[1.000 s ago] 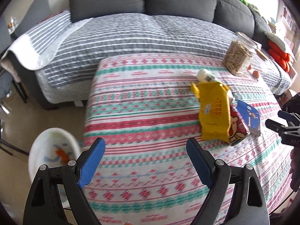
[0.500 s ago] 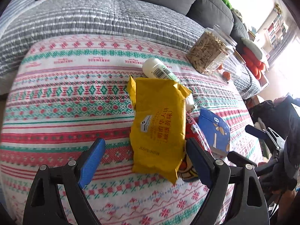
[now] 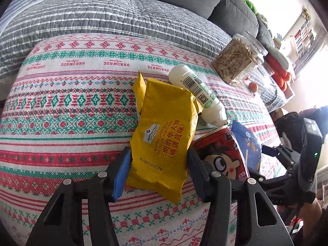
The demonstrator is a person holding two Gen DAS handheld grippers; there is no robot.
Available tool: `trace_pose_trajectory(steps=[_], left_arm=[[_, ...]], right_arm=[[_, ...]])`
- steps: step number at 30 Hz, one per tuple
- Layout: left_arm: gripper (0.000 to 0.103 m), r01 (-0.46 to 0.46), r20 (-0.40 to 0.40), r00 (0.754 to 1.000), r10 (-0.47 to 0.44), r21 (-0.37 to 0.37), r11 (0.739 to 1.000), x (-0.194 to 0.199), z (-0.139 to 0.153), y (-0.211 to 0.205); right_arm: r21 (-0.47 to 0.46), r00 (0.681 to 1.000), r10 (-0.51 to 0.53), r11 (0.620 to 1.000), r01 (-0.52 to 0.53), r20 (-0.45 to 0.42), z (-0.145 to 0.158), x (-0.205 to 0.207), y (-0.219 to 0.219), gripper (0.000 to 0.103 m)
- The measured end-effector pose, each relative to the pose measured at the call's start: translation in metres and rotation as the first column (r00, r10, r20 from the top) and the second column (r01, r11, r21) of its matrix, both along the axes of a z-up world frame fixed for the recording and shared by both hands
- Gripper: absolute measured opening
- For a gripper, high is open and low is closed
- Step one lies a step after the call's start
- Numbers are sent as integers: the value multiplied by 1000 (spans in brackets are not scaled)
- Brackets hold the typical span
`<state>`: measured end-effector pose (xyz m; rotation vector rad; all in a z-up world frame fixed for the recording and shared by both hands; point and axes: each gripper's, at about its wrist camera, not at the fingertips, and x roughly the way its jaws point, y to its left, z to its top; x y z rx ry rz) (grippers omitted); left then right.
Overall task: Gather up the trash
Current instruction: 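Grasp the yellow snack bag with the left tool while the right tool grasps the blue box, then carry the yellow snack bag and blue box over the white bin with both tools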
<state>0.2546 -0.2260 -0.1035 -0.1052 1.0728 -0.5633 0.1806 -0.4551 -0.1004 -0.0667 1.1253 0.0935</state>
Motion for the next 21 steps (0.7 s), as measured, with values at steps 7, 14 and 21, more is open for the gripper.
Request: trace_pose_trajectory(steps=[7,14,21], left_arm=[[28,25,44,999,-30,111,994,-7,7,-8],[15,2,40,999,-7,131,991,-14,15,8],[14,-2,66,998,-6,125,992,-33,36,32]], right_arm=[[54,1000,-24,998,25,-17,11,-8,-6,59],[134,998,-54,989,56,-15,24,-31,-13,52],[158,999,-43,987,39,24,48,-58,-13,49]])
